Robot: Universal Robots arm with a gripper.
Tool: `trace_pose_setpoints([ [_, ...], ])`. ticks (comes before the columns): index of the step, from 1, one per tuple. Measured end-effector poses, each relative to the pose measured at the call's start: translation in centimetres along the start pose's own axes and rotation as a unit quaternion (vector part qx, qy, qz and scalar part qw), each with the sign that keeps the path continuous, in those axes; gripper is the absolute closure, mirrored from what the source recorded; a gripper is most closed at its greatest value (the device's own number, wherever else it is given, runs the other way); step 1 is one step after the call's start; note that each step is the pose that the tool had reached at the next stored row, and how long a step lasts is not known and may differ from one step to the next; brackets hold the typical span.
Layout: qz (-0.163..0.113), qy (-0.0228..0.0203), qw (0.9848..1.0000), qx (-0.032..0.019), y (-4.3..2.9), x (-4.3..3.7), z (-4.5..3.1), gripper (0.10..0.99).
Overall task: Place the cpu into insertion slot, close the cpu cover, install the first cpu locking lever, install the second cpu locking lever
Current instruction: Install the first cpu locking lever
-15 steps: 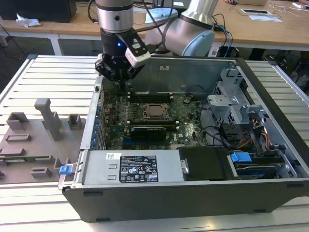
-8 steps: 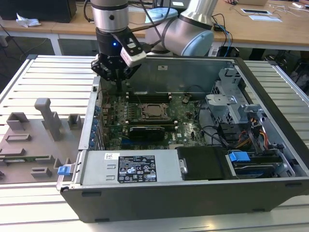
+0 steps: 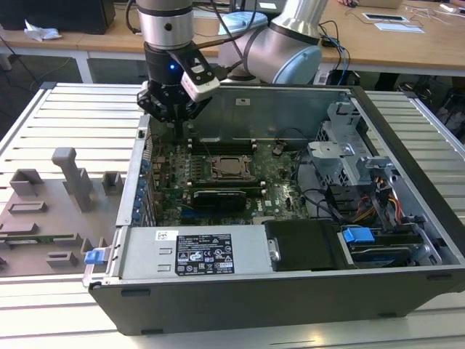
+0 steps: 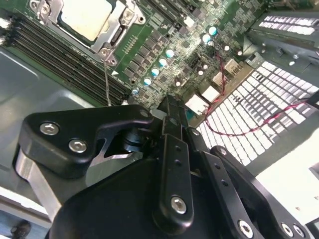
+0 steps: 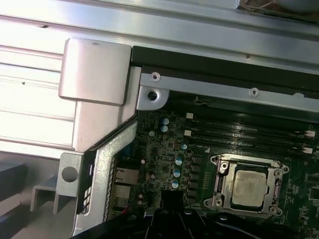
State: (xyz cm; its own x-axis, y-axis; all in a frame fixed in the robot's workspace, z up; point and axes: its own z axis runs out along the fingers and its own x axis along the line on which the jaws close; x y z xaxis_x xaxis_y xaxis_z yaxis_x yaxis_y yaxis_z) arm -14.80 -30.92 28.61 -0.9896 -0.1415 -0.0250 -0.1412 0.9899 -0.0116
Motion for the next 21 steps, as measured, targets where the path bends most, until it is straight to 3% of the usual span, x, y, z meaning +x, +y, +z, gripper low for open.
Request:
trace_pose_setpoints([
  [7, 0.003, 0.0023, 1.0000, -0.0009, -0.18, -1.27, 0.39, 0.980],
  [14, 0.010, 0.0025, 1.0000, -0.0012, 0.91, -1.49, 0.50, 0.980],
  [21, 0.009, 0.0023, 1.0000, -0.0013, 0.92, -1.50, 0.56, 0.980],
])
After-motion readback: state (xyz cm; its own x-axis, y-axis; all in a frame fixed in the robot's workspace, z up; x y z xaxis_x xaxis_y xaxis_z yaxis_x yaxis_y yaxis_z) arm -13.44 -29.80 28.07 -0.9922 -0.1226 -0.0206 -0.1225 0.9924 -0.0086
